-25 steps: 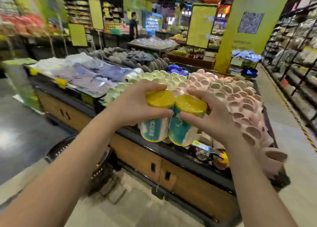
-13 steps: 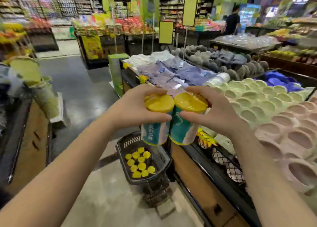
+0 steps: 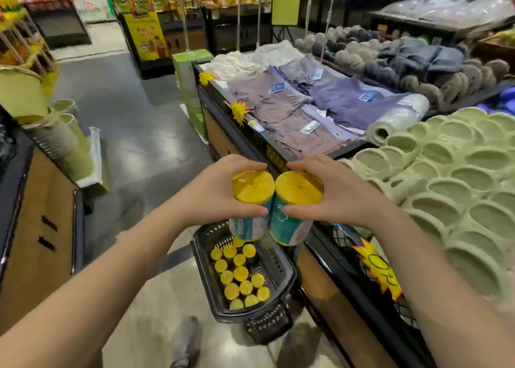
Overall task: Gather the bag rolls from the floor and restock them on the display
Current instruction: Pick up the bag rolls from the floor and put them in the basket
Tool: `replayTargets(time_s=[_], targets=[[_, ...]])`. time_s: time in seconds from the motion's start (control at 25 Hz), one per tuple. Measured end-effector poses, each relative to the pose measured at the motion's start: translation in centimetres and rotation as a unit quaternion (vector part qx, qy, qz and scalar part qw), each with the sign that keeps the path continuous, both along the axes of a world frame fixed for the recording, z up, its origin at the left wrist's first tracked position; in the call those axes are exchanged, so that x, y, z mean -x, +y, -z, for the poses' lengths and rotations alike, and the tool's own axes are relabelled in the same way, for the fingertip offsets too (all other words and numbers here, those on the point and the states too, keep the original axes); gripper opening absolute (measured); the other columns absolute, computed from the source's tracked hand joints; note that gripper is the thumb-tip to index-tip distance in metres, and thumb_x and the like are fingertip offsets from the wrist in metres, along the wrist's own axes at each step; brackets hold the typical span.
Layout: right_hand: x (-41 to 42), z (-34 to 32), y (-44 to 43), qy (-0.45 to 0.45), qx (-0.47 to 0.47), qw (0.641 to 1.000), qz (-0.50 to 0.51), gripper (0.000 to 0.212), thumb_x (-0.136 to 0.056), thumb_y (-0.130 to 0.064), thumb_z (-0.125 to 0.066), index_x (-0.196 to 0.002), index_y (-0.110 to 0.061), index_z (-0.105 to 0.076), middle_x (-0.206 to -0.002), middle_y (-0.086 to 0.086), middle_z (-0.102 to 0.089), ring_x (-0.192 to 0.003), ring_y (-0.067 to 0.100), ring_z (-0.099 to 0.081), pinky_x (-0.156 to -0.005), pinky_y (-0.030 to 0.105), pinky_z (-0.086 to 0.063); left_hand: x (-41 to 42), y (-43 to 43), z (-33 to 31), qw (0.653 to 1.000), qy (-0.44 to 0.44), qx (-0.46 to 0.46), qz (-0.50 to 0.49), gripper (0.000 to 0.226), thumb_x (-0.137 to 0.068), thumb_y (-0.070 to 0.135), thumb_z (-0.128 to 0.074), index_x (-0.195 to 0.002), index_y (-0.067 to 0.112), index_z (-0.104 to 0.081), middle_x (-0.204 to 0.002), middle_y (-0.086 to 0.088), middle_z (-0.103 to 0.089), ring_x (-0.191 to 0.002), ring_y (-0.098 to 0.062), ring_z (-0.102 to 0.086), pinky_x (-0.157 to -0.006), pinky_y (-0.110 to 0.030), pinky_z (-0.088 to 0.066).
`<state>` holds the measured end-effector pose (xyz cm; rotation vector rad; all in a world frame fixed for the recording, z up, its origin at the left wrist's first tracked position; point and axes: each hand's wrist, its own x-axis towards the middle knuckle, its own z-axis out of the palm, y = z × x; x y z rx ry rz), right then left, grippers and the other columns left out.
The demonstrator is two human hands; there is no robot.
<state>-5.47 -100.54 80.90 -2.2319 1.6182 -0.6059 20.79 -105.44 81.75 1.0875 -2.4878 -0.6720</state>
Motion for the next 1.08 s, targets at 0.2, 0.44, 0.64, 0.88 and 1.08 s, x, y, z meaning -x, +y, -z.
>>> replayTargets(time_s=[0.2, 0.44, 0.64, 0.88, 1.08], targets=[[-0.6, 4.1, -5.3, 0.023, -0.026, 0.996, 0.082, 0.08, -0.067, -0.077, -0.073, -0.132, -0.034, -0.055, -0.117, -0.018, -0.05, -0.107, -0.005, -0.045, -0.094, 0.022, -0.041, 1.2, -10.8, 4.8, 0.994, -0.023, -0.012, 0.104, 0.087, -0.069, 0.056, -0.086, -0.145, 0.034, -0.05, -0.133, 0.016, -0.05, -0.126, 0.001, -0.045, -0.106, -0.021, -0.037], [-4.3, 7.8, -10.3, 0.006, -0.074, 0.971, 0.229, 0.077, -0.068, -0.07, -0.076, -0.129, -0.027, -0.054, -0.116, -0.01, -0.05, -0.107, 0.006, -0.049, -0.093, 0.033, -0.047, 2.4, -22.3, 9.4, 0.967, -0.021, -0.035, 0.253, 0.09, -0.067, 0.039, -0.092, -0.145, 0.025, -0.051, -0.135, 0.004, -0.051, -0.127, -0.004, -0.044, -0.105, -0.009, -0.029], [-6.5, 14.8, -11.3, -0.021, -0.108, 0.937, 0.332, 0.073, -0.065, -0.065, -0.077, -0.127, -0.037, -0.05, -0.12, -0.018, -0.047, -0.111, 0.004, -0.05, -0.09, 0.037, -0.05, 2.9, -26.1, 15.3, 0.946, -0.035, -0.081, 0.312, 0.092, -0.069, 0.037, -0.09, -0.148, 0.02, -0.045, -0.136, 0.006, -0.046, -0.13, -0.004, -0.039, -0.103, 0.001, -0.02], [-7.8, 30.1, -12.6, -0.067, -0.154, 0.914, 0.369, 0.075, -0.067, -0.067, -0.074, -0.131, -0.04, -0.046, -0.125, -0.022, -0.042, -0.114, 0.004, -0.048, -0.084, 0.033, -0.051, 3.3, -28.0, 30.7, 0.953, -0.049, -0.131, 0.27, 0.08, -0.069, 0.038, -0.09, -0.137, 0.029, -0.051, -0.131, 0.015, -0.047, -0.126, 0.003, -0.041, -0.103, -0.011, -0.032], [-9.6, 47.1, -13.6, -0.093, -0.2, 0.881, 0.42, 0.073, -0.071, -0.056, -0.077, -0.133, -0.046, -0.04, -0.133, -0.023, -0.034, -0.119, 0.01, -0.049, -0.088, 0.032, -0.046, 3.2, -28.4, 48.2, 0.969, -0.055, -0.125, 0.206, 0.074, -0.068, 0.045, -0.09, -0.132, 0.029, -0.057, -0.127, 0.019, -0.051, -0.12, 0.007, -0.034, -0.104, -0.023, -0.027]])
